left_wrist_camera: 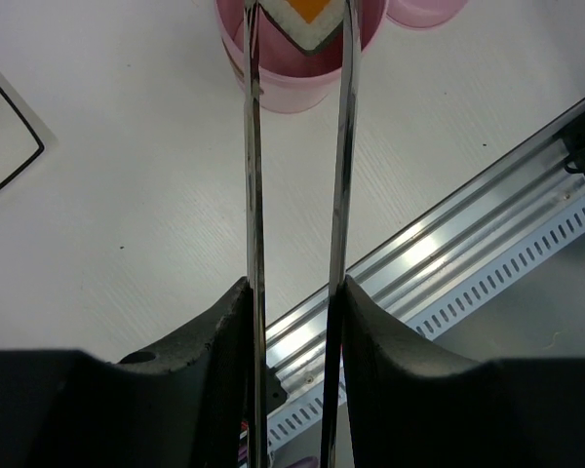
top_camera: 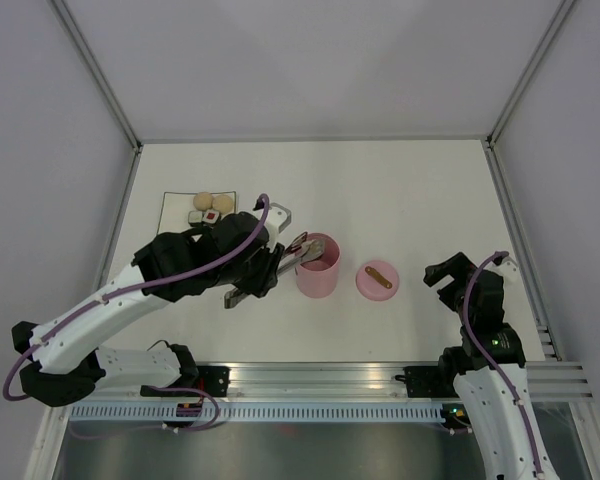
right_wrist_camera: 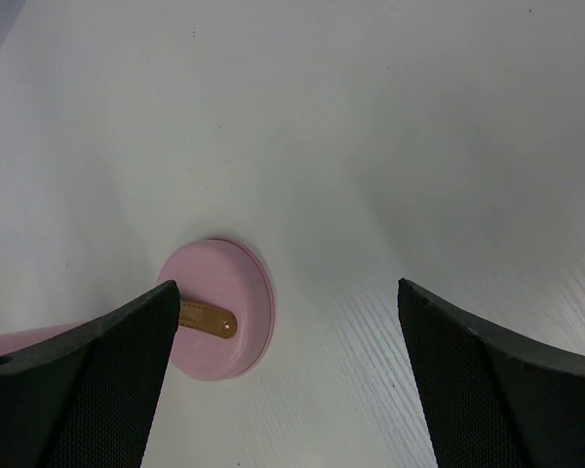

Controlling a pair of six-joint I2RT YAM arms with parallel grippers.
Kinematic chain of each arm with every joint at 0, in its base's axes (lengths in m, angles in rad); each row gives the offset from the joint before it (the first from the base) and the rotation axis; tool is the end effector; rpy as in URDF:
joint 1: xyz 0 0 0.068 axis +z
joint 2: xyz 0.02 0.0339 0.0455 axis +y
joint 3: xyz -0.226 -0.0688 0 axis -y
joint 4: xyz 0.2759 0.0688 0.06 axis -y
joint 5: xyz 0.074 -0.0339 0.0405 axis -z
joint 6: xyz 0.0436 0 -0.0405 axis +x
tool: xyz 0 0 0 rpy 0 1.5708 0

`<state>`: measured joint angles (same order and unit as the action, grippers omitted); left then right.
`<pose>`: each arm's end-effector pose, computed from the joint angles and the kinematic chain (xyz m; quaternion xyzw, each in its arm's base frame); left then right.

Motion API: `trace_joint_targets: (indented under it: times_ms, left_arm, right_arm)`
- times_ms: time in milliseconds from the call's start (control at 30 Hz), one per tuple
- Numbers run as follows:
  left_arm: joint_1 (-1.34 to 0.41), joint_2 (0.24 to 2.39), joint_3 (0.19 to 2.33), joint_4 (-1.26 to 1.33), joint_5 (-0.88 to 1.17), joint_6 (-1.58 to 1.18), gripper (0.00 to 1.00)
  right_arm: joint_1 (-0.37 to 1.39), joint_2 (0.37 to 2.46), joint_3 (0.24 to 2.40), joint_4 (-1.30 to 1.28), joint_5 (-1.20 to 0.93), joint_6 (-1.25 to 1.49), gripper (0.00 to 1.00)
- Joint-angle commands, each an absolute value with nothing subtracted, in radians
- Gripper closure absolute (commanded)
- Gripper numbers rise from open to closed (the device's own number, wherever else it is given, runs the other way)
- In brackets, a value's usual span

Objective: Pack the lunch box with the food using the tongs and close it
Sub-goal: Place the food into the lunch box

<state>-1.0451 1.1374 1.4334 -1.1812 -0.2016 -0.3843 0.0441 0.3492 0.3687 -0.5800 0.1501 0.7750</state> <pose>0.1307 -0.2079 0.3661 0.2720 0.8973 -0.1476 0.3147 0.1816 0.0015 0.1939 0.3457 0.8020 0.1320 0.4688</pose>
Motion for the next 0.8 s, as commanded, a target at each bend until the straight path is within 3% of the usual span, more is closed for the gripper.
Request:
trace_joint_targets:
  times_ms: [0, 267, 767]
  left_arm:
    - [-1.051, 1.141, 1.45, -1.078, -0.245, -0.408, 0.59]
    - [-1.051, 1.144, 1.385, -1.062, -0.239, -0.436, 0.58]
    - [-1.051, 1.183, 1.387, -1.043, -0.281, -0.431, 0.43]
  right_arm:
    - [0.046, 0.33, 0.376, -0.6, 0.126, 0.788, 0.02]
    - [0.048, 0.345, 0.359, -0.586, 0.104, 0.778, 0.02]
    - [0.048, 0.299, 0.333, -0.586, 0.092, 0.781, 0.02]
